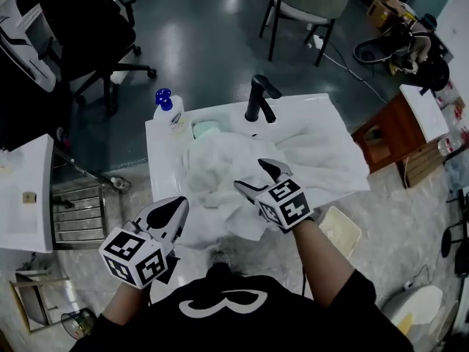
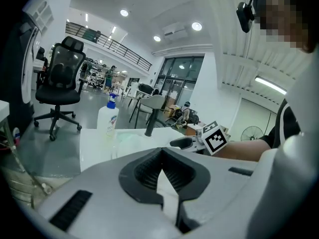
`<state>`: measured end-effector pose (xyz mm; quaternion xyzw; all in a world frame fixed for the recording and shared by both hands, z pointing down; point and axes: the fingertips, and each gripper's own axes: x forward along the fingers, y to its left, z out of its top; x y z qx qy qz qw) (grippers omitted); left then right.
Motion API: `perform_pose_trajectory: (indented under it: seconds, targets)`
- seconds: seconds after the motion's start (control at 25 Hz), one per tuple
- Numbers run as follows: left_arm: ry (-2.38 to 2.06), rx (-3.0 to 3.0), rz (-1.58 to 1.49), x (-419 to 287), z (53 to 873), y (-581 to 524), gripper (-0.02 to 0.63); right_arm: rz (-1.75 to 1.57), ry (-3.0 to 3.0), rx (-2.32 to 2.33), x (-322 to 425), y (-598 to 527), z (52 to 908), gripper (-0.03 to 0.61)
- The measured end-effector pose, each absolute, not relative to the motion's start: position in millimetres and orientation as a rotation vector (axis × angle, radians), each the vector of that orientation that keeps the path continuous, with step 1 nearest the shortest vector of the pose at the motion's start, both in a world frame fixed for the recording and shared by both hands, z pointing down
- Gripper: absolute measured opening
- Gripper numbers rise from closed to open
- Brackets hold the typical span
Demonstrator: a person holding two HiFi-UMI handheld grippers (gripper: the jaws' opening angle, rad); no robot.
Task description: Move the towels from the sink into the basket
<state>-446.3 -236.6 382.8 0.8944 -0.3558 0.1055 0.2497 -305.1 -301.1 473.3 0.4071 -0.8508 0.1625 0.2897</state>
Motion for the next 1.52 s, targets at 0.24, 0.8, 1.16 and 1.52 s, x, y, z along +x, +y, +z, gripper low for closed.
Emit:
perform_pose_trajectory:
  seconds: [0.24,0.8,1.16,1.52]
  targets:
    - [-0.944,2.443,0.31,-447.8,394.8,-265.0,0.006,0.47,-2.164,1.001,-301.9,-334.2,520.4,0.328]
    - [-0.943,2.4,0.323,-455.2,416.3,-297.8,0.006,0.7,-2.102,0.907,-304.7,-352.8,567.1,0.148]
    - [-0.911,2.404,0.32,-444.2,417.5,-295.5,0.006,0.703,-2.189,0.948,-296.9,-329.9,516.8,0.071]
    - [-0.871,2.452,0.318,-428.7,404.3,-286.7,0.006,0.55,-2.341,1.061,-294.8,-308.1,421.0,0.064]
